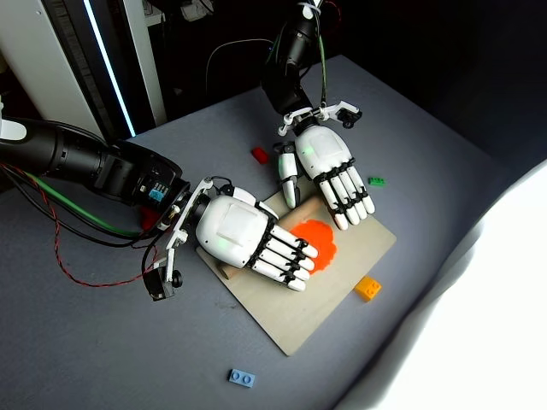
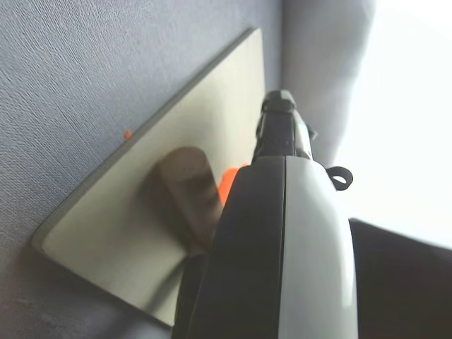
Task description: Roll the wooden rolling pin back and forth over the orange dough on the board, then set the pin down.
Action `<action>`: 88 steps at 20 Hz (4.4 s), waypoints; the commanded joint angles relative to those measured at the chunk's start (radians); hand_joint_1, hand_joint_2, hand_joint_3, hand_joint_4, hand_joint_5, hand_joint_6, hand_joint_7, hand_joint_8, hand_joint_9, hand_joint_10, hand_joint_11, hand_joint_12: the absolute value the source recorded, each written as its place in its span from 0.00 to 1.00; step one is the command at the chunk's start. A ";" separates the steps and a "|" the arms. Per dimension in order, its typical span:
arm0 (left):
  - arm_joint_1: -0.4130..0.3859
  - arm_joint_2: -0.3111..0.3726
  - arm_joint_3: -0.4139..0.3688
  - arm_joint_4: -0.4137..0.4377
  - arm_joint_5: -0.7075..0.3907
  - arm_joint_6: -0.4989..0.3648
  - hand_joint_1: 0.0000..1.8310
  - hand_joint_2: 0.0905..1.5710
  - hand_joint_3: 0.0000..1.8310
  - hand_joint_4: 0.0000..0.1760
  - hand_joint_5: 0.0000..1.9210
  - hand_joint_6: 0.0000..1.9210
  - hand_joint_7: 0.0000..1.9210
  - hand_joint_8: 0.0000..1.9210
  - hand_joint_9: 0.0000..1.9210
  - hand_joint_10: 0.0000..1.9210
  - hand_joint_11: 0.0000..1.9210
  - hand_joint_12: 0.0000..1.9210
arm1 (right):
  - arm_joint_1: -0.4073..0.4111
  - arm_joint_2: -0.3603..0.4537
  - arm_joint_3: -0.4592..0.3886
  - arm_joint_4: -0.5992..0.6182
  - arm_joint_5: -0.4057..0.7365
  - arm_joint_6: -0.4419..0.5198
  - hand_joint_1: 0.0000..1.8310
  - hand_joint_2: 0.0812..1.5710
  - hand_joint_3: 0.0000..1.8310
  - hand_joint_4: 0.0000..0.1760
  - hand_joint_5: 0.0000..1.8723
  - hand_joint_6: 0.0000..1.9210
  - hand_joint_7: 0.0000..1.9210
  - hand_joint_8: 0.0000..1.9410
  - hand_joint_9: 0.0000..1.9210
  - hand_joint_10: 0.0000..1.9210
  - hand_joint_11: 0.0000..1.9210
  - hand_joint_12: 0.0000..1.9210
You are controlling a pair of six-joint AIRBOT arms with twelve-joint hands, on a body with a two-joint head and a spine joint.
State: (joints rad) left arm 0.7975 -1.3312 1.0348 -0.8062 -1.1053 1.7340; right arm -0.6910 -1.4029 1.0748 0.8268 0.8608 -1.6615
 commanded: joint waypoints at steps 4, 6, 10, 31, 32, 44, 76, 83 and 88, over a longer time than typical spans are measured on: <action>-0.015 -0.002 0.012 0.048 -0.090 0.008 0.00 0.88 0.01 0.00 0.02 0.01 0.00 0.00 0.00 0.00 0.00 0.00 | 0.001 -0.003 0.003 -0.054 0.126 0.003 0.00 0.93 0.00 0.00 0.03 0.01 0.02 0.00 0.00 0.00 0.00 0.00; -0.016 -0.003 0.015 0.048 -0.089 0.008 0.00 0.88 0.01 0.00 0.02 0.01 0.00 0.00 0.00 0.00 0.00 0.00 | 0.000 -0.008 0.004 -0.047 0.141 0.008 0.00 0.93 0.00 0.00 0.02 0.01 0.02 0.00 0.00 0.00 0.00 0.00; -0.020 -0.010 0.027 0.044 -0.082 0.008 0.00 0.88 0.01 0.00 0.02 0.00 0.00 0.00 0.00 0.00 0.00 0.00 | -0.003 -0.031 0.034 -0.033 0.155 0.016 0.00 0.93 0.00 0.00 0.02 0.00 0.02 0.00 0.00 0.00 0.00 0.00; -0.058 -0.048 0.107 0.035 -0.033 0.010 0.00 0.88 0.00 0.00 0.02 0.01 0.00 0.00 0.00 0.00 0.00 0.00 | 0.016 -0.062 0.114 -0.033 0.138 0.062 0.00 0.94 0.00 0.00 0.04 0.01 0.04 0.01 0.03 0.01 0.00 0.00; -0.059 -0.048 0.110 0.035 -0.031 0.010 0.00 0.88 0.00 0.00 0.02 0.01 0.00 0.00 0.00 0.00 0.00 0.00 | 0.017 -0.063 0.117 -0.033 0.138 0.063 0.00 0.94 0.00 0.00 0.04 0.01 0.04 0.01 0.03 0.01 0.00 0.00; -0.081 -0.074 0.164 0.026 -0.001 0.008 0.00 0.88 0.00 0.00 0.00 0.00 0.00 0.00 0.00 0.00 0.00 0.00 | 0.025 -0.081 0.175 -0.032 0.134 0.076 0.00 0.94 0.00 0.00 0.03 0.00 0.02 0.00 0.01 0.00 0.00 0.00; -0.107 -0.131 0.307 0.026 0.108 -0.024 0.00 0.89 0.00 0.00 0.00 0.00 0.00 0.00 0.00 0.00 0.00 0.00 | 0.055 -0.133 0.305 -0.032 0.110 0.132 0.00 0.94 0.00 0.00 0.03 0.00 0.03 0.00 0.01 0.00 0.00 0.00; -0.116 -0.134 0.333 0.027 0.122 -0.032 0.00 0.89 0.00 0.00 0.01 0.00 0.00 0.00 0.00 0.00 0.00 0.00 | 0.070 -0.138 0.328 -0.032 0.112 0.154 0.00 0.94 0.00 0.00 0.04 0.00 0.02 0.00 0.00 0.00 0.00 0.00; -0.129 -0.141 0.351 0.026 0.149 -0.037 0.00 0.90 0.00 0.00 0.04 0.01 0.03 0.01 0.02 0.01 0.02 0.01 | 0.066 -0.140 0.328 -0.032 0.101 0.154 0.00 0.93 0.00 0.00 0.06 0.01 0.05 0.01 0.03 0.01 0.00 0.00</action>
State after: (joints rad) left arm 0.6716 -1.4708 1.3727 -0.7921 -0.8913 1.6661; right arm -0.6323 -1.5478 1.3991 0.8455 0.8650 -1.5139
